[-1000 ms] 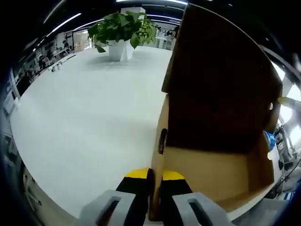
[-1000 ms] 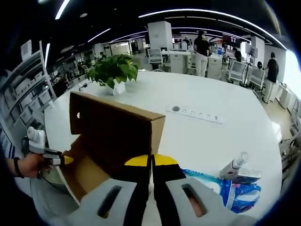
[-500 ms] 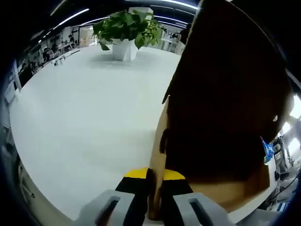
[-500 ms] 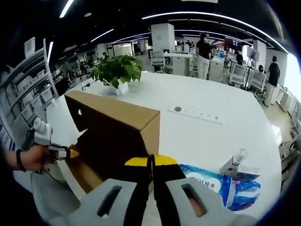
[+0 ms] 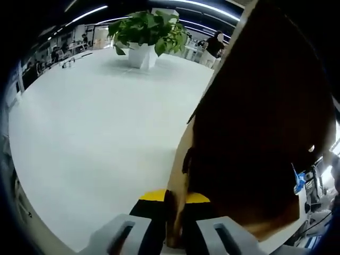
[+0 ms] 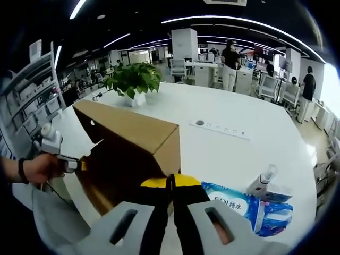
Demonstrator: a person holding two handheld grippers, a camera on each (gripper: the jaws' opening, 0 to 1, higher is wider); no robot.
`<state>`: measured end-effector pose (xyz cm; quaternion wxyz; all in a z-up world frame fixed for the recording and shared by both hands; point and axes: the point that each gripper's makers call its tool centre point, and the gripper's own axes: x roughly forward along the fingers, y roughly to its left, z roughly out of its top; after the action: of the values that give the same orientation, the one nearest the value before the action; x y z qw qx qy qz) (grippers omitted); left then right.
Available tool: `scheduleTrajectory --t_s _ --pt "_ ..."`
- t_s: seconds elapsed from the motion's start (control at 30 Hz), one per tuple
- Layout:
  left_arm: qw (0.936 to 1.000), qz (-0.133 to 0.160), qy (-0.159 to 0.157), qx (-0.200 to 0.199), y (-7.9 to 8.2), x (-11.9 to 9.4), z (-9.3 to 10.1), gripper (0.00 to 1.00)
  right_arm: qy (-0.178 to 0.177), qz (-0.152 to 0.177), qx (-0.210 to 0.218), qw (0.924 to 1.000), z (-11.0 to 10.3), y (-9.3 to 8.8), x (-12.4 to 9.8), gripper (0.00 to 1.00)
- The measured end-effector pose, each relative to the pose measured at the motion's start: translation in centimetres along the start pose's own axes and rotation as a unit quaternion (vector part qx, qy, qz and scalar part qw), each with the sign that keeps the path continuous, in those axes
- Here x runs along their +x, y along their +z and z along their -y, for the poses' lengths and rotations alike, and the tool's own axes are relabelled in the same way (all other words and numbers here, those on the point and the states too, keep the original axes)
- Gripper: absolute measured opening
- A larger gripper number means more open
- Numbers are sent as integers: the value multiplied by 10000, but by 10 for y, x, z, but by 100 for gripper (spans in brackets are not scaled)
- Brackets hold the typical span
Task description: Operate the shoe box by opening the lid, removing the specified soft item, and placing it in the target area until the item is outside and the box remains undamaged.
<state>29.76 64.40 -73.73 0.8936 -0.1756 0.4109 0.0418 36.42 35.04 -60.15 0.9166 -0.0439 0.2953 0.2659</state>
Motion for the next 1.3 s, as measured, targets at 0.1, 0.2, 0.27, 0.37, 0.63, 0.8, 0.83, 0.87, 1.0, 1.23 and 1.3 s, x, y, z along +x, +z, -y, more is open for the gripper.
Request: scheduleTrajectory --t_s 0.1,0.2,0.27,0.37,0.63,0.8,0.83,0.87,1.0,1.23,1.3 --pt "10000 23 -33 -38 1 1 2 9 -16 -5 9 10000 -1 -2 0 0" --pt "9997 61 -71 -212 3 3 4 9 -35 -81 -51 9999 -4 -12 0 0" --pt "9996 78 -94 -268 3 3 6 10 -42 -145 -65 9999 -5 -20 1 0" --pt "9995 84 -127 -275 4 5 8 10 -37 -223 -30 9997 -7 -30 1 0" --pt "9993 57 -360 -117 3 5 11 12 -69 -265 18 9996 -9 -42 1 0" --pt "9978 -20 -539 374 2 5 12 13 -93 -238 175 9995 -6 -49 1 0" --pt "9974 -39 -478 542 1 5 11 13 -99 -222 189 9995 -7 -51 1 0" --pt "9970 -32 -426 648 2 5 11 13 -86 -230 206 9995 -9 -53 1 0" --pt "9964 58 -394 744 8 2 11 14 12 -234 351 9991 -17 -62 1 0" --pt "9914 206 -324 1253 17 -8 12 20 52 -362 413 9985 -24 -75 3 0" --pt "9910 251 -339 1268 18 -11 12 20 94 -314 571 9978 -24 -77 3 0"
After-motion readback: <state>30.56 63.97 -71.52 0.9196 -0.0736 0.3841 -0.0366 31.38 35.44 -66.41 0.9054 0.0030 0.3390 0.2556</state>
